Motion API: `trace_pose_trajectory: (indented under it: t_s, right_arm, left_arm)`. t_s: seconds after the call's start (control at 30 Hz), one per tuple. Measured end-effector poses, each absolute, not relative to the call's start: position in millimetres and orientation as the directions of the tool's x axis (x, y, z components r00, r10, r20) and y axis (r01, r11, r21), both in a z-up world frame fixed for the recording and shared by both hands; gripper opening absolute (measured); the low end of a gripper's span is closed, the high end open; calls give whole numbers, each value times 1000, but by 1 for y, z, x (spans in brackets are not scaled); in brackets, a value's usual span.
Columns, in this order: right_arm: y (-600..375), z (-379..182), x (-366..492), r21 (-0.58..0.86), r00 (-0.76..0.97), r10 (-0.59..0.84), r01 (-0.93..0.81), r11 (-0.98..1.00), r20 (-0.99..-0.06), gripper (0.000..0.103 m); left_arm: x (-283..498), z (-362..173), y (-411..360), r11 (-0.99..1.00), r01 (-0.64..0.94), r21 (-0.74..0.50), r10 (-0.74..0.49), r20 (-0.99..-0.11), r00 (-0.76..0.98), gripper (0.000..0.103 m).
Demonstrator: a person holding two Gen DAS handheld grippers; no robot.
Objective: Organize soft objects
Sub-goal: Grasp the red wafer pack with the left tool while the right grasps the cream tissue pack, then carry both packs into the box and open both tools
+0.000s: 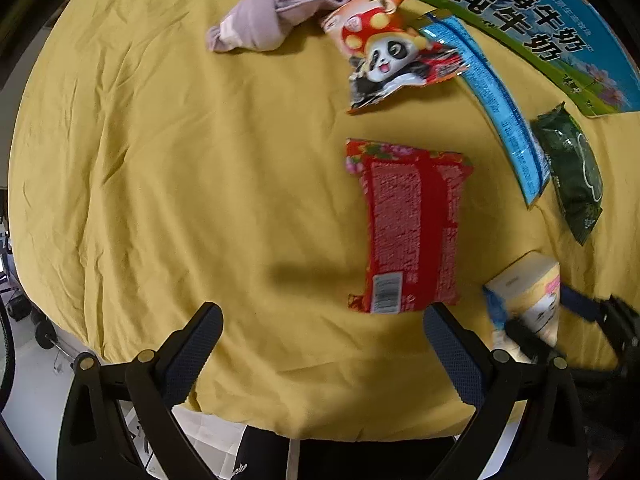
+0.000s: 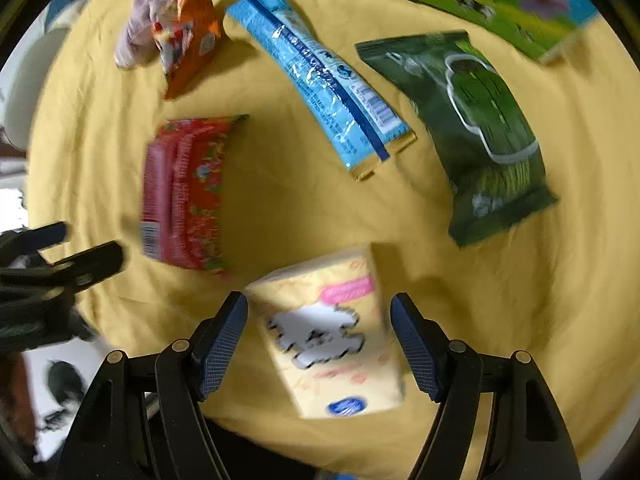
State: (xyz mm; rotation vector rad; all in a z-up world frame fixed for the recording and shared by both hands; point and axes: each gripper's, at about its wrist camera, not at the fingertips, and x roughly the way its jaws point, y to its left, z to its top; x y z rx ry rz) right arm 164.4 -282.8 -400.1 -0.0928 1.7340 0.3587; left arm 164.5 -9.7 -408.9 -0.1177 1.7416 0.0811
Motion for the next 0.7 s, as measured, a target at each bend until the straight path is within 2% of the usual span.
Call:
trace_pose_trajectory:
  t_s: [0.1, 0.23, 0.27, 0.37, 0.53, 0.57, 0.67, 0.7]
  right_arm:
    - [-268, -401, 151, 158, -206, 94, -322, 933, -974, 84]
    - [-255, -419, 144, 120, -219, 46, -337, 934, -975, 82]
    - [-260, -424, 146, 100, -217, 36, -291, 952, -976, 70]
    - [-287, -422, 152, 117, -218, 97, -84, 990, -971, 67]
    - [-318, -420, 163, 168, -169, 190, 135, 976, -967, 67]
    - [-320, -420, 163, 183, -172, 210, 160, 970, -962, 68]
    - [-321, -422, 167, 188, -185, 219, 170, 967, -958, 72]
    - [-327, -418, 172, 177, -199, 208, 163, 971, -958, 72]
  left_arm:
    - [170, -407, -20, 994, -112, -5, -24, -985, -169, 103]
    - [177, -403, -31, 994, -105, 13, -6, -984, -180, 103]
    - [177, -404, -34, 994, -106, 14, -6, -983, -182, 103]
    - [183, -416, -53, 995, -95, 5, -13, -983, -185, 103]
    - [203, -442, -77, 990, -102, -93, -112, -974, -199, 102]
    - [208, -446, -83, 991, -91, -98, -114, -974, -195, 99]
    - [213, -452, -99, 996, -39, -86, -92, -977, -192, 75]
    - [215, -456, -104, 997, -24, -71, -74, -977, -198, 60]
